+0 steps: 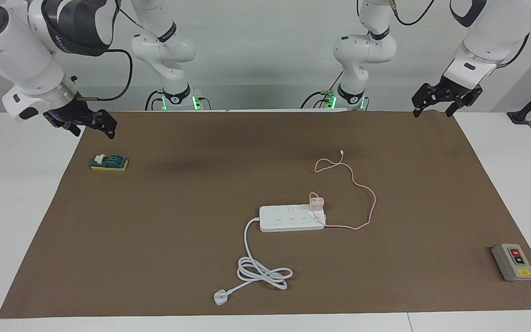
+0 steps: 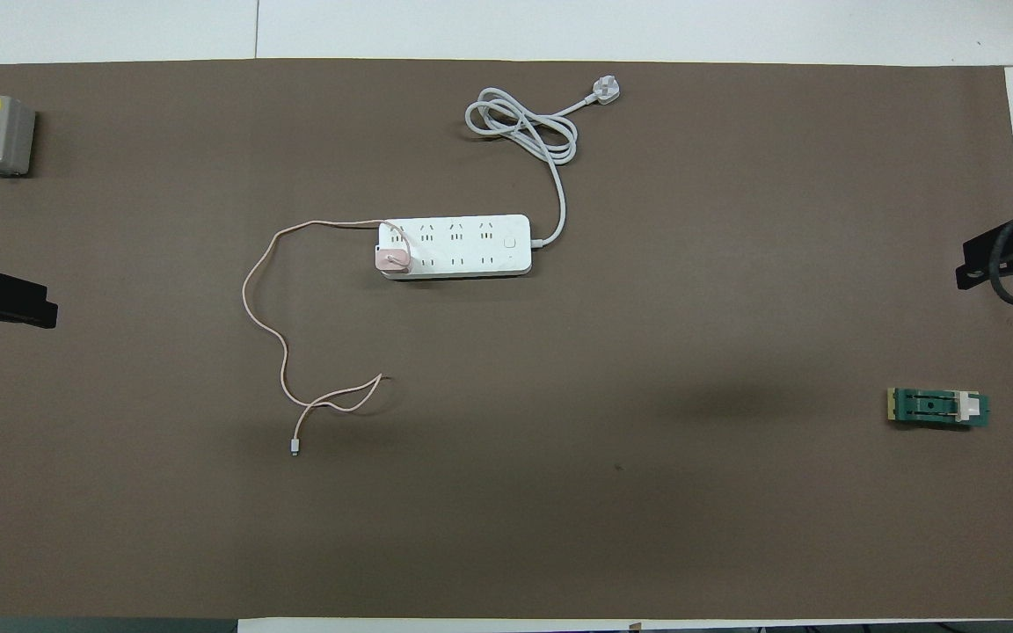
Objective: Unplug charger and place it aside
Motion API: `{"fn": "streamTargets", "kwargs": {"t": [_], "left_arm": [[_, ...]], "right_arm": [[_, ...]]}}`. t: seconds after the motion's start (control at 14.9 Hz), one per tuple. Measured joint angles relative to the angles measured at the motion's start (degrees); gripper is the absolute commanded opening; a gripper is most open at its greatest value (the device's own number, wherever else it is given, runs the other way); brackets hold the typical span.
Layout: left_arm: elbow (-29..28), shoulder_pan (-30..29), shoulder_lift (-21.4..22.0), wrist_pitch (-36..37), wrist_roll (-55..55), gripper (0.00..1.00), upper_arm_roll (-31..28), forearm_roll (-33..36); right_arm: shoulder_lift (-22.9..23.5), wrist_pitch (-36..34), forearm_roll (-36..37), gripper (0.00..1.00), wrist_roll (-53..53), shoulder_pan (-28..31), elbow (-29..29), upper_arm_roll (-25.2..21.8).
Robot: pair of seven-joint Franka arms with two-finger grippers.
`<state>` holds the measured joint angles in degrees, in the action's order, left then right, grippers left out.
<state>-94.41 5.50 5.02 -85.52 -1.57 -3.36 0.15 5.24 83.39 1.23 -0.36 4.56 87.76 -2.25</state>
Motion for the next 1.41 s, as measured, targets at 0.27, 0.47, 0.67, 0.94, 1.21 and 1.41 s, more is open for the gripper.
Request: {"fn": "streamTargets", "kwargs": {"t": [0.27,0.47,0.67,0.94,1.21,1.41], "left_arm": [[0.0,0.0,0.0,0.0,0.0,1.00,0.0,0.0],[0.0,0.0,0.0,0.1,0.0,1.00,0.0,0.0],[-0.5,0.2,0.1,0.5,4.9,1.00,0.2,0.0],[-1.3,3.0,0.1,-3.1,24.6,1.00,1.0,-0.1],[-3.5,6.9,-0.1,-8.8,49.9,1.00,1.2,-0.1],[-6.8,9.0,-0.6,-15.5,67.9,1.00,1.3,-0.1]], "right_arm": [[0.0,0.0,0.0,1.00,-0.2,0.0,0.0,0.5],[-0.1,3.1,-0.1,1.00,-0.2,0.0,0.3,0.9],[-0.2,5.2,-0.1,1.00,-0.3,0.0,0.4,1.6],[-0.5,6.6,-0.1,1.00,0.3,-0.1,0.4,2.2],[-0.5,7.2,-2.5,1.00,15.7,-2.1,0.8,2.3],[0.0,7.2,-10.7,1.00,33.3,-3.5,1.5,2.4]]}}
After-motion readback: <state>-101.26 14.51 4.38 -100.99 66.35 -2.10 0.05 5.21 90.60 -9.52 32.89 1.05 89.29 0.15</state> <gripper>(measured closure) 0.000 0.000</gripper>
